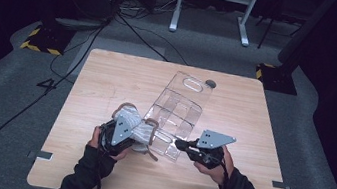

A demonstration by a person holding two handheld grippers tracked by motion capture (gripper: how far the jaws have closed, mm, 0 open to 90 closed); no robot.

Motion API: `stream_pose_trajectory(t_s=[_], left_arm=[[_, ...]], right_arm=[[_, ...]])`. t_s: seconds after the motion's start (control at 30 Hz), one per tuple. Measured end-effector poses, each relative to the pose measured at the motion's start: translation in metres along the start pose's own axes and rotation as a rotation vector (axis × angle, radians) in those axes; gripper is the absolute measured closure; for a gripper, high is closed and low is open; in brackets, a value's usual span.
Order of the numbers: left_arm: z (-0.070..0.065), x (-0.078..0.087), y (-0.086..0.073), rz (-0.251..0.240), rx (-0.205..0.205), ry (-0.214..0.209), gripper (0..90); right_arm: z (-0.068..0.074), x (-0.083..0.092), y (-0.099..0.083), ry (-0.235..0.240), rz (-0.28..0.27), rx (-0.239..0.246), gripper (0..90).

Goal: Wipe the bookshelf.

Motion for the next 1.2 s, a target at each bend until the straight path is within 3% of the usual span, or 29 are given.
stream_pose_trajectory(t_s=[0.07,0.2,0.33,0.37,0.5,0.53,0.57,0.63,0.73,0.8,0.93,1.0,1.2], left_arm=[[-0.001,0.001,0.000,0.001,-0.004,0.015,75.5],[-0.011,0.004,0.004,-0.024,-0.014,-0.015,75.5],[-0.040,-0.002,0.014,-0.037,-0.087,-0.043,75.5],[-0.040,-0.002,0.014,-0.037,-0.087,-0.043,75.4],[-0.074,-0.016,0.019,-0.036,-0.132,-0.102,75.3],[-0.074,-0.016,0.019,-0.036,-0.132,-0.102,75.3],[-0.083,-0.021,0.017,-0.032,-0.137,-0.107,75.3],[-0.091,-0.027,0.015,-0.052,-0.141,-0.075,74.8],[-0.095,-0.031,0.008,-0.033,-0.133,-0.128,75.2],[-0.101,-0.039,-0.003,0.024,-0.181,-0.130,75.3],[-0.104,-0.054,-0.021,0.085,-0.207,-0.163,75.4],[-0.101,-0.055,-0.025,0.095,-0.237,-0.166,75.5],[-0.079,-0.058,-0.040,0.151,-0.205,-0.173,75.5]], right_arm=[[0.000,0.000,0.000,0.001,-0.002,-0.003,87.2],[0.001,-0.002,0.001,0.002,-0.007,-0.003,87.2],[0.002,-0.003,0.002,-0.009,-0.004,0.002,87.1],[0.002,-0.003,0.002,-0.009,-0.004,0.002,87.1],[0.001,-0.005,0.003,-0.011,-0.008,-0.010,87.1],[0.001,-0.005,0.003,-0.011,-0.008,-0.010,87.1],[0.001,-0.005,0.003,-0.012,-0.008,-0.010,87.2],[0.000,-0.004,0.002,-0.018,-0.006,-0.016,87.4],[-0.003,-0.002,0.000,-0.008,-0.013,-0.039,87.5],[-0.002,-0.002,0.001,-0.012,-0.009,-0.025,87.4],[-0.001,-0.003,0.001,-0.016,-0.006,-0.023,87.5],[-0.001,-0.003,0.001,-0.016,-0.006,-0.020,87.5],[-0.002,-0.001,0.000,-0.006,-0.008,-0.022,87.5]])
Point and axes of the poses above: each handheld gripper's, and its own axes: x roughly backward along the jaws, y roughly out of its top, z roughly to its left, the point moved 8 cm from there along -x, roughly forward along the jaws, and after that the axes turned 6 degrees about z, right-handed, at the moved point
